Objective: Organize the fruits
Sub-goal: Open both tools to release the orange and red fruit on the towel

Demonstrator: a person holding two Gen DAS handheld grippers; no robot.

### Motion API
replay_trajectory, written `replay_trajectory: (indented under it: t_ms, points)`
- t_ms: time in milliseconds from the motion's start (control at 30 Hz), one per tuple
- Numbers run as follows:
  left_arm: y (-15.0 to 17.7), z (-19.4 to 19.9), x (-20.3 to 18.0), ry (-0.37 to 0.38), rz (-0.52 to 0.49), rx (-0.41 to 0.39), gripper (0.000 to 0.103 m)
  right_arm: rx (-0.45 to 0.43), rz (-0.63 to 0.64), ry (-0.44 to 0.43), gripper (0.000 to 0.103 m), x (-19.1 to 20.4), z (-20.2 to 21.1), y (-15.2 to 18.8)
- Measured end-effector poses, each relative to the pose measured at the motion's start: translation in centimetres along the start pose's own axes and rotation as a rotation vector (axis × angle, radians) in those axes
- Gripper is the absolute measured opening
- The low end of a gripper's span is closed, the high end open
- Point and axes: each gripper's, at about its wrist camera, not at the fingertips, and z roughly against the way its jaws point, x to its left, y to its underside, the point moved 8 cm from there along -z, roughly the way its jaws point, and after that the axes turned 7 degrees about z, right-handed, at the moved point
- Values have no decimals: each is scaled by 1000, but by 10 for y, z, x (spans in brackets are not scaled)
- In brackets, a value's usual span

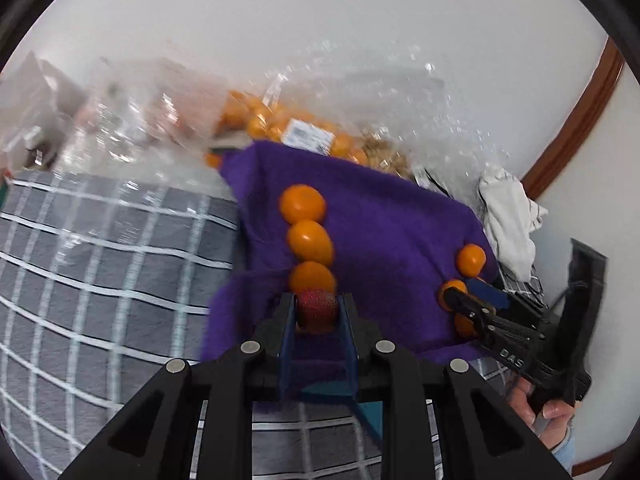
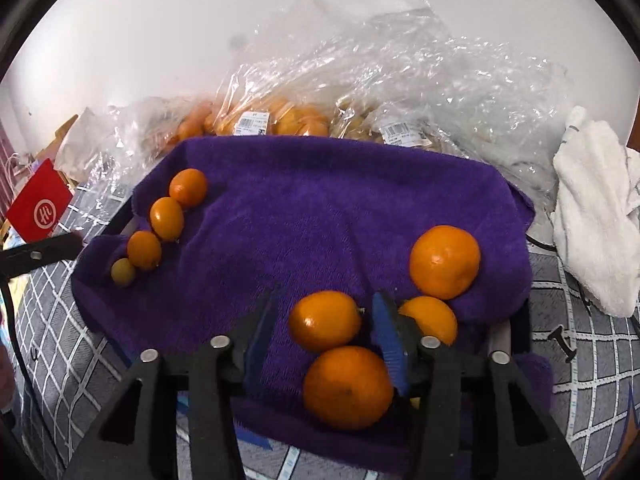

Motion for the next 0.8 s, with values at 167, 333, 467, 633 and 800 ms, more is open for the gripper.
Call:
replay_trajectory:
  t_ms: [167, 333, 467, 633, 800]
  points:
    - [9, -19, -13, -25, -26, 50, 21, -47, -9, 19, 53, -9, 27, -5]
    - [17, -34, -22, -88, -72, 95, 21, -74, -16, 74, 54, -19, 55, -3]
    - [23, -44, -19, -146, -83, 133, 21, -83, -26, 101, 55, -28, 69, 5]
    - [24, -43, -19, -196, -104, 112, 21, -64, -50, 109, 55, -34, 73, 18]
    - [25, -42, -18, -221, -112, 111, 21, -48, -74, 110, 55, -32, 78, 28]
